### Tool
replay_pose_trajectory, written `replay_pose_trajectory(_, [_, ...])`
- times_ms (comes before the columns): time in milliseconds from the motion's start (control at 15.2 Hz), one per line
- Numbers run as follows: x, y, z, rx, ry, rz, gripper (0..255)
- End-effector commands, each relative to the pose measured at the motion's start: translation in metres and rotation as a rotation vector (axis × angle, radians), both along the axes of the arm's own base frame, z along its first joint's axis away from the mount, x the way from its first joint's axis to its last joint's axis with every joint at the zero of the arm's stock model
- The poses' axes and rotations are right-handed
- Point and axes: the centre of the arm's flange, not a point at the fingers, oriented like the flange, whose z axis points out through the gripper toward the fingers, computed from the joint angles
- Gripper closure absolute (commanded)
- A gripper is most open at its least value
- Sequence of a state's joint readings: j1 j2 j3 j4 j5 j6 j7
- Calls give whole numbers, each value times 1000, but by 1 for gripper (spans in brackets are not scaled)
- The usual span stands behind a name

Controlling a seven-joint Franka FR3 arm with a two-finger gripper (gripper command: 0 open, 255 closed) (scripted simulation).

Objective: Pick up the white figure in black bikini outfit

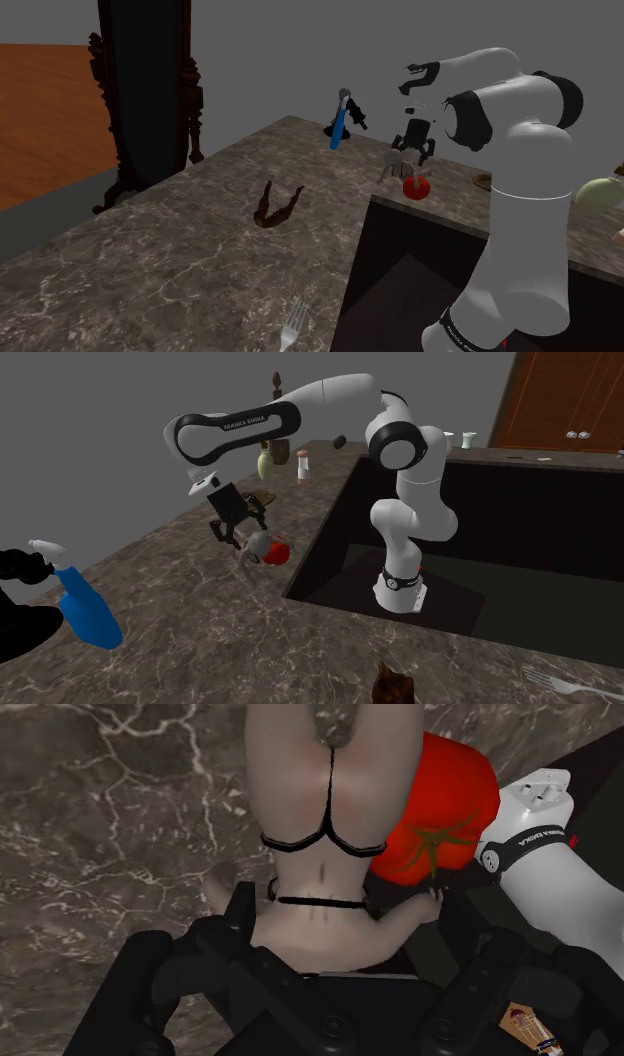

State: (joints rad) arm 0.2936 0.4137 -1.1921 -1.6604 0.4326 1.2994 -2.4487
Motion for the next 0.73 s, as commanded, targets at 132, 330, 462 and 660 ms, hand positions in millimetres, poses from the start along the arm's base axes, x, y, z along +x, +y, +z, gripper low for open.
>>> replay_pose_trajectory(132, [2,-2,-21,7,-2,11,0])
replay_pose_trajectory(330, [2,-2,-35,7,-2,11,0])
replay_pose_trajectory(462, [2,-3,-35,7,-2,11,255])
replay_pose_trajectory(660, [2,-3,-35,7,-2,11,255])
